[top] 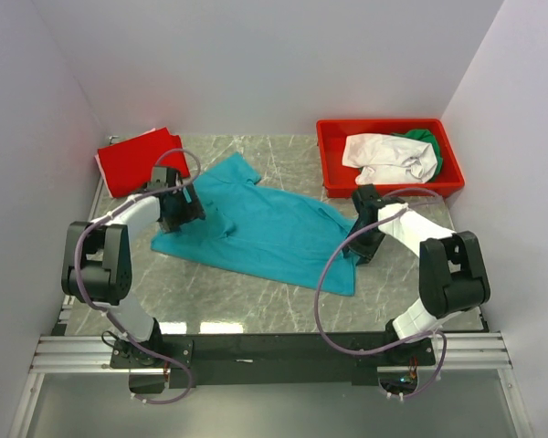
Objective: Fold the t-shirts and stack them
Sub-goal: Fold the tshirt
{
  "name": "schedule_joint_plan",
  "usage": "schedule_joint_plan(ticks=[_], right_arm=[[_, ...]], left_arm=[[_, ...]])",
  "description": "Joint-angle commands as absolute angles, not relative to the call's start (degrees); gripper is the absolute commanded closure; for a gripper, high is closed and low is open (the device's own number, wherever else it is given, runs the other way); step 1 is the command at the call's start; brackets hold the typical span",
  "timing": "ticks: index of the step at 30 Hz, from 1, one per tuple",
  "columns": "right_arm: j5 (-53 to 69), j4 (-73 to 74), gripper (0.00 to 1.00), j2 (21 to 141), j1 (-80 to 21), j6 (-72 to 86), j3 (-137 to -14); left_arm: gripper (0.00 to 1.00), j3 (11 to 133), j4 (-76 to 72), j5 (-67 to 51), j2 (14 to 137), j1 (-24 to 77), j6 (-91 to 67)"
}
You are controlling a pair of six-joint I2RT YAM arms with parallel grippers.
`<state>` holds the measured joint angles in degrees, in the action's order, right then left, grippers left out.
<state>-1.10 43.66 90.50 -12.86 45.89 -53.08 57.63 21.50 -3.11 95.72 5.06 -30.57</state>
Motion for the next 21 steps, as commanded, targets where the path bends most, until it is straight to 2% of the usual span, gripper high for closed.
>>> schedule_joint_plan(ticks=[1, 10, 21], right_arm=[[-4.0, 47.1, 0.51, 86.1, -12.7, 44.5, -58.0], [3.2, 42.0, 0.51, 88.7, -14.6, 41.7, -61.3], [6.8, 35.9, 0.52, 94.9, -15.3, 42.5, -51.7]], left_arm=[[0.13, 64.0, 23.1, -3.6, 92.4, 4.7, -29.1], [0.13, 67.2, 20.2, -9.0, 100.4, 4.0, -30.2], [0.13, 59.5, 18.8, -9.0, 102.1, 4.0, -30.2]])
